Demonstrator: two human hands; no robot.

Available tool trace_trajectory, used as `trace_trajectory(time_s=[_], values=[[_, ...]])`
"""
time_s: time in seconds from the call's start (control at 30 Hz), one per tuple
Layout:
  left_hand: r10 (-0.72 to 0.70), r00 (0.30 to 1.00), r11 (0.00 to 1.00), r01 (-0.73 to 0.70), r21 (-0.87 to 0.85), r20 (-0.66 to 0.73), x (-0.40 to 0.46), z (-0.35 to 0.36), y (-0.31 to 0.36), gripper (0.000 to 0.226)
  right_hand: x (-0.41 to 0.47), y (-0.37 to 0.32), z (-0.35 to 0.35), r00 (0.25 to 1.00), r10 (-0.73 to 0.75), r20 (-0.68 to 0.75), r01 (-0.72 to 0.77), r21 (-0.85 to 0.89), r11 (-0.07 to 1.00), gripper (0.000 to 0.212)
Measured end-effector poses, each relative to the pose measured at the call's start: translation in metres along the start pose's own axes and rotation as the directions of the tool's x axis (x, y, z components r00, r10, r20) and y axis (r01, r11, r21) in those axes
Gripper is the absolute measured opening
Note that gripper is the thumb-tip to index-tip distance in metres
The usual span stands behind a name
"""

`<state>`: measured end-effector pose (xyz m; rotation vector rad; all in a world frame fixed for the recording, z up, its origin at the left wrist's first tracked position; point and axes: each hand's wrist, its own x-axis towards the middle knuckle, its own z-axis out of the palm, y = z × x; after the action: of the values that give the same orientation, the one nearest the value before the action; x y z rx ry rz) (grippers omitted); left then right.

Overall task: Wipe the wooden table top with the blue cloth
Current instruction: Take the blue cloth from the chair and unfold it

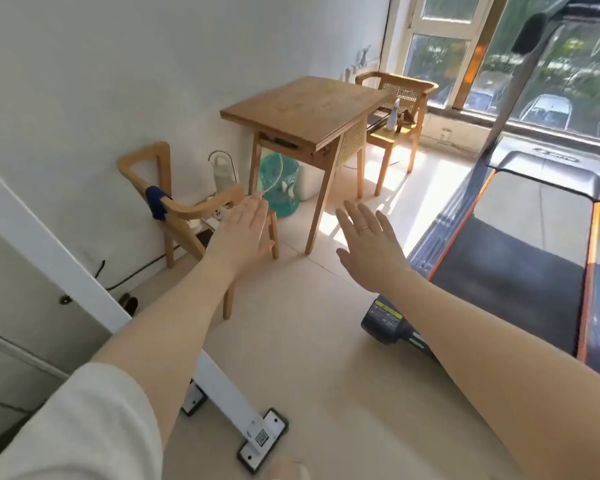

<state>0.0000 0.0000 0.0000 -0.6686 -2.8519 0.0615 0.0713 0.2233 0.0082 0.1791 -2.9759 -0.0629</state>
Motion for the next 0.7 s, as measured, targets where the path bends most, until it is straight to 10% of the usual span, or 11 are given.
trace_trajectory(time_s=[0.2,0.7], values=[[-0.077,0.995,0.994,0.072,-0.08,-0.059,0.069,0.033,-0.042,0.05,0.076,0.0,0.028,0.962,-0.249,0.113,0.255,-0.036,0.966,0.059],[-0.326,0.886,0.926,0.37,-0.077,0.328,0.262,0.067,-0.207,0.026,0.39,-0.01,0.051,0.934,-0.356,0.043,0.345,0.163,0.925,0.052]])
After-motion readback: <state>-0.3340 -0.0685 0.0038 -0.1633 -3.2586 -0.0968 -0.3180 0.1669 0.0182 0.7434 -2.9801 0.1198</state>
